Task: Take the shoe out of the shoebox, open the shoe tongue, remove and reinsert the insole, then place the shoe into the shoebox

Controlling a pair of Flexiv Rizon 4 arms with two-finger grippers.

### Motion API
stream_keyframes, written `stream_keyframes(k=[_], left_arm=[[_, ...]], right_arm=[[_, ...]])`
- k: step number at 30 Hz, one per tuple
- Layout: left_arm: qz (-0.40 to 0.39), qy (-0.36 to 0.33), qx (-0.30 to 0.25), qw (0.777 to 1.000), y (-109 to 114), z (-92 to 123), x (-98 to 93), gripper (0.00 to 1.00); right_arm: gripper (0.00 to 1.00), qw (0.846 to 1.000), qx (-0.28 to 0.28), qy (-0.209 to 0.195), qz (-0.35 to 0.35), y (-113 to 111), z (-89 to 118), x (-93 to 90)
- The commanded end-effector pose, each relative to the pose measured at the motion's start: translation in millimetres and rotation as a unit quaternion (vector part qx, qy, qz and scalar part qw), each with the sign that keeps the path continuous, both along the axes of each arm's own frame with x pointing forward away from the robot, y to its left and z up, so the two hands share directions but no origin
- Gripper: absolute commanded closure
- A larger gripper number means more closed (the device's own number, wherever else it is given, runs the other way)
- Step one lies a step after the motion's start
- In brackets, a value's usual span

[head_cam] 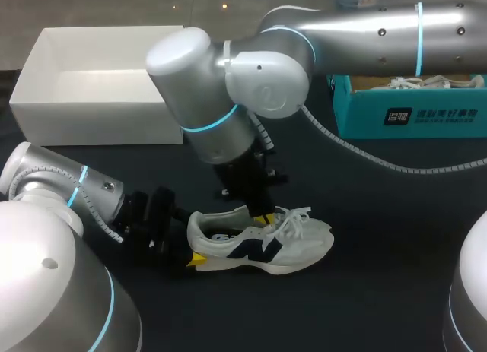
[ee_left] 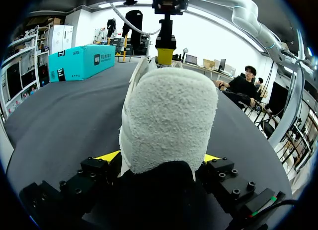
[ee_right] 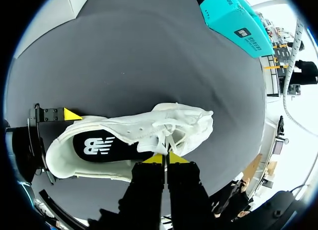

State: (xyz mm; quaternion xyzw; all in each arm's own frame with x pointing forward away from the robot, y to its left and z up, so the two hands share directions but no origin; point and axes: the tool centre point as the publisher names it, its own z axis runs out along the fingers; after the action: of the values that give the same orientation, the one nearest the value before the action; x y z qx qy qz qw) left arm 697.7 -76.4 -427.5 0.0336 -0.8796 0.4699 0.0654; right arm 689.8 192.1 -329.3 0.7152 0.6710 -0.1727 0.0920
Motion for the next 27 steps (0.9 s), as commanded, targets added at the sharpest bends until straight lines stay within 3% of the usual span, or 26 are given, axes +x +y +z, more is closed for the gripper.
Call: stream_keyframes(k=[1,18,27], left_arm=[[0.0,0.0,0.001,1.0,0.7,-5.0,2.5,1.0],[0.0,0.0,0.001,1.0,0.7,-5.0,2.5,1.0],[0.0,0.0,0.001,1.0,0.7,-5.0,2.5,1.0]], right_arm=[[1.0,0.986,-0.018,-0.072,-0.147,-11.6,8.8,-10.7],[1.0,0.975,-0.041,-0.092,-0.197,-62.2,28.4,-14.2],[1.0,0.968,-0.039,-0.067,-0.239,-93.5,6.5,-18.7]])
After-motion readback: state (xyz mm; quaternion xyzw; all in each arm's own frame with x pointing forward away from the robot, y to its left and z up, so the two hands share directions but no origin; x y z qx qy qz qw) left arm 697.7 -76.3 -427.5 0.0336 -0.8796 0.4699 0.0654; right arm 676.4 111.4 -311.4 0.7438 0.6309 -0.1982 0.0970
